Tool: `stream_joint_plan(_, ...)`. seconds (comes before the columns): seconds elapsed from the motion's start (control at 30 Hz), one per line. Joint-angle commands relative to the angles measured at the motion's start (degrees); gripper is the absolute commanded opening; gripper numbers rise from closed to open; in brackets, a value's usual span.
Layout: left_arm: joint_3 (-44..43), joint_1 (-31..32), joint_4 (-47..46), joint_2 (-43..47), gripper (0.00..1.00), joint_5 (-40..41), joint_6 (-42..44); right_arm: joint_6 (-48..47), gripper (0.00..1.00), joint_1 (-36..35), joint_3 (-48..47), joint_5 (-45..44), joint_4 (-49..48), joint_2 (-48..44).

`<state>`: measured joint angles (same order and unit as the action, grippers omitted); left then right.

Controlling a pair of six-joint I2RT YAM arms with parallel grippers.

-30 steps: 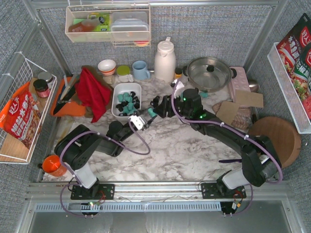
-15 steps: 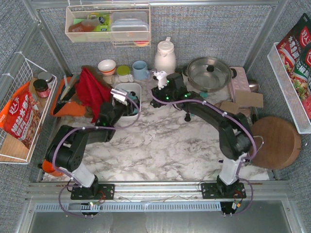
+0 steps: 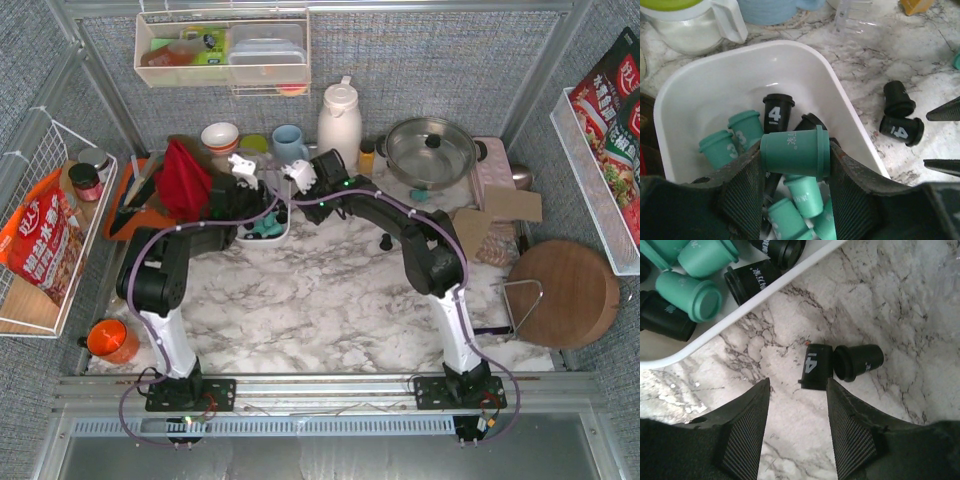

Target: Mix the coffee capsules in the storage basket

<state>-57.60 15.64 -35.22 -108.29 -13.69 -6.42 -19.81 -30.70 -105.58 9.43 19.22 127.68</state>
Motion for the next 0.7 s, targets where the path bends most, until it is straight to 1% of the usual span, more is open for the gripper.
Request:
stream_joint_plan(0.0,-4.25,-0.47,2.77,-2.49,0.32,1.5,1.87,-4.44,0.53,-0.24,-3.1,-1.55,1.51,2.64)
stream_joint_plan(0.03,-5.25,-0.52,3.22,-3.14,0.34,2.24,2.27,-4.78,0.53,-0.24,-3.83,-2.02,1.69,3.4)
stream_joint_plan(0.07,-6.3,-0.6,3.55,-3.87,0.37,2.99,2.5,-4.99,0.53,-0.24,-4.57,-2.53,1.91,4.37)
stream_joint_plan(0.2,-9.91,-0.87,5.85,-7.46,0.54,3.38,2.53,-5.32,0.53,-0.33,-6.65,-3.98,2.92,6.93)
stream_joint_plan(0.3,-10.18,-0.87,5.81,-7.48,0.8,0.88,2.05,-5.56,0.53,-0.33,-7.08,-4.73,3.14,8.01)
stream_joint_plan(0.33,-9.02,-0.83,4.47,-6.59,0.97,0.24,2.01,-5.65,0.53,-0.37,-7.17,-4.89,3.18,8.22)
stream_joint_plan(0.37,-7.51,-0.87,2.28,-6.04,0.99,-0.1,1.71,-5.79,0.52,-0.37,-7.18,-4.99,3.19,8.48)
stream_joint_plan(0.47,-1.82,-0.87,-4.41,-0.92,0.99,-0.37,0.83,-6.02,0.52,-0.48,-7.42,-5.85,3.34,9.01)
stream_joint_plan(0.57,2.45,-0.64,-7.58,4.05,0.99,-0.92,0.82,-6.11,0.51,-0.63,-7.53,-6.22,3.37,9.04)
stream_joint_plan(0.63,4.79,-0.17,-8.69,7.11,0.99,-1.06,1.44,-5.91,0.47,-0.76,-7.51,-6.59,3.07,8.8)
stream_joint_plan(0.67,5.78,0.14,-8.8,8.53,0.99,-1.02,1.94,-5.78,0.43,-0.89,-7.41,-6.63,3.02,8.55)
